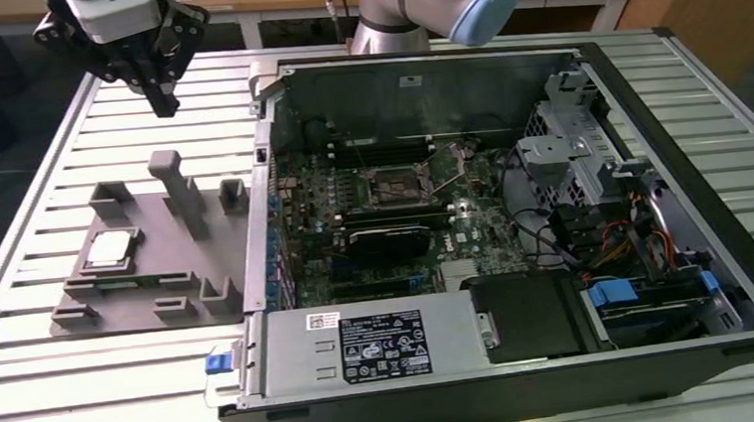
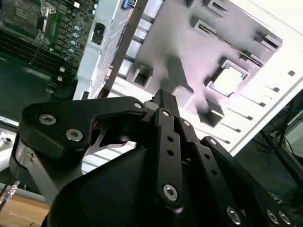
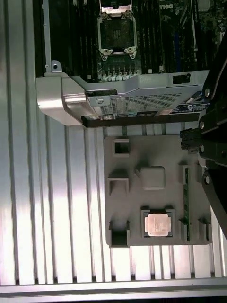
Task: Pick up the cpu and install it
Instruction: 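Reach for the cpu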
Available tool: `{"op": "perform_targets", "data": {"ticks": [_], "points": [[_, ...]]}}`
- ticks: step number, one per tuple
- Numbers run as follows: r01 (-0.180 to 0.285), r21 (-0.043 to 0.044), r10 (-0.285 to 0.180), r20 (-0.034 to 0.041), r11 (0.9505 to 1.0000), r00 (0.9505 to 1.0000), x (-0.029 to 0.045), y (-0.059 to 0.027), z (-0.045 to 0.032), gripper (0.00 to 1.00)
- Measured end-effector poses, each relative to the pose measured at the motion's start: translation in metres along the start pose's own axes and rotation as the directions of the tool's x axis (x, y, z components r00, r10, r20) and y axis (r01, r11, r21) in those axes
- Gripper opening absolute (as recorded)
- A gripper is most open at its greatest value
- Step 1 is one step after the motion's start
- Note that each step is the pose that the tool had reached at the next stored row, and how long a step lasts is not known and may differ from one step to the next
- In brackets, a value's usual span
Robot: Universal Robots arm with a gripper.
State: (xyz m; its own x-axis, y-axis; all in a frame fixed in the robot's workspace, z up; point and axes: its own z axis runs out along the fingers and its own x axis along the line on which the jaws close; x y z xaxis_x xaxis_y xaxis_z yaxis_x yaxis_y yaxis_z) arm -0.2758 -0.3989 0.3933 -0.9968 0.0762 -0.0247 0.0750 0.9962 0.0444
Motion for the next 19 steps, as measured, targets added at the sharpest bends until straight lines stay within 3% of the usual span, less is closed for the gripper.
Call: {"op": "perform_targets", "data": {"ticks": [19], "points": [[0.000,-0.0001,0.000,0.0001,1.0000,1.0000,0.0404,-0.0030,-0.0011,0.11]]}}
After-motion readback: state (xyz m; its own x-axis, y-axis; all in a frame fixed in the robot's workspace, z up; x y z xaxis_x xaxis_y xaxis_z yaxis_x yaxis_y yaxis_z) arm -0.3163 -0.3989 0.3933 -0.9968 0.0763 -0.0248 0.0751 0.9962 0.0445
